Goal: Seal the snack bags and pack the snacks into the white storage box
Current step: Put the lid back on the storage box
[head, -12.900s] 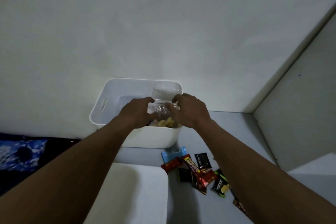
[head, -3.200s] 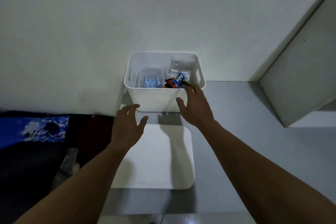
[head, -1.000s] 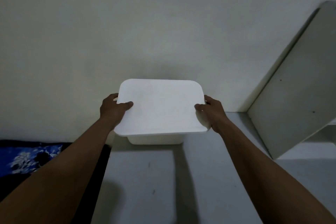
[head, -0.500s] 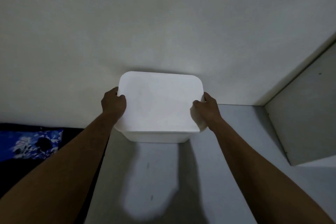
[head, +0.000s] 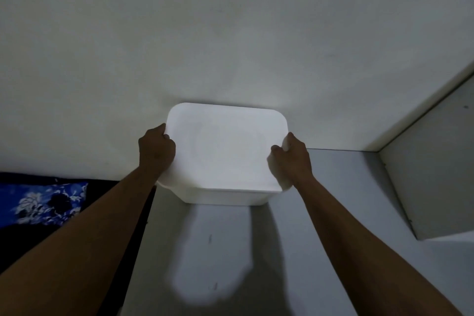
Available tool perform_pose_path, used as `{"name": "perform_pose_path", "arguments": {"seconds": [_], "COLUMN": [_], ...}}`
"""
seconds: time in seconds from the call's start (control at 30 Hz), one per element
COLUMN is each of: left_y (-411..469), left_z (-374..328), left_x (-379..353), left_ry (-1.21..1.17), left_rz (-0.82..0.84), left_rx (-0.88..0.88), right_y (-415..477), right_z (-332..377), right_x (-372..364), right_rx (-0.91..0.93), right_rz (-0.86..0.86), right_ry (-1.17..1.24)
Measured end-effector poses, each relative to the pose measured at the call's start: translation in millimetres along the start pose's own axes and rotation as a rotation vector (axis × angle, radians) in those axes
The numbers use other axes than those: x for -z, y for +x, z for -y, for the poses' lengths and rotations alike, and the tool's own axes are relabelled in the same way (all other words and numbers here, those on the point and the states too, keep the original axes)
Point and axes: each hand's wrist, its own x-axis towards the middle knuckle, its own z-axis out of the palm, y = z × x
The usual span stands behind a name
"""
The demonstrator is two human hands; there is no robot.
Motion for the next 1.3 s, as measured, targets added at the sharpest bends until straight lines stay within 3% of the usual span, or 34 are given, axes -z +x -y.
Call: {"name": "perform_pose_path", "arguments": {"seconds": [0.3,0.87,1.3], "left_y": [6,-1,14], "left_z": [10,8,17], "left_x": [-2,-4,-6], "left_ry": [0.035,-0.032,0.082], "left_rz": [0.092,-0.142,0.162], "left_rx": [0.113,-0.015,0.103], "right_y": [6,6,17], "right_z": [4,8,10], "right_x": [-4,-7,0], "right_rx": [0.071,-0.043,-0.003], "right_rz": [-0.032,-0.041,-0.039], "right_ry": [-0.040,0.118,0.203]}}
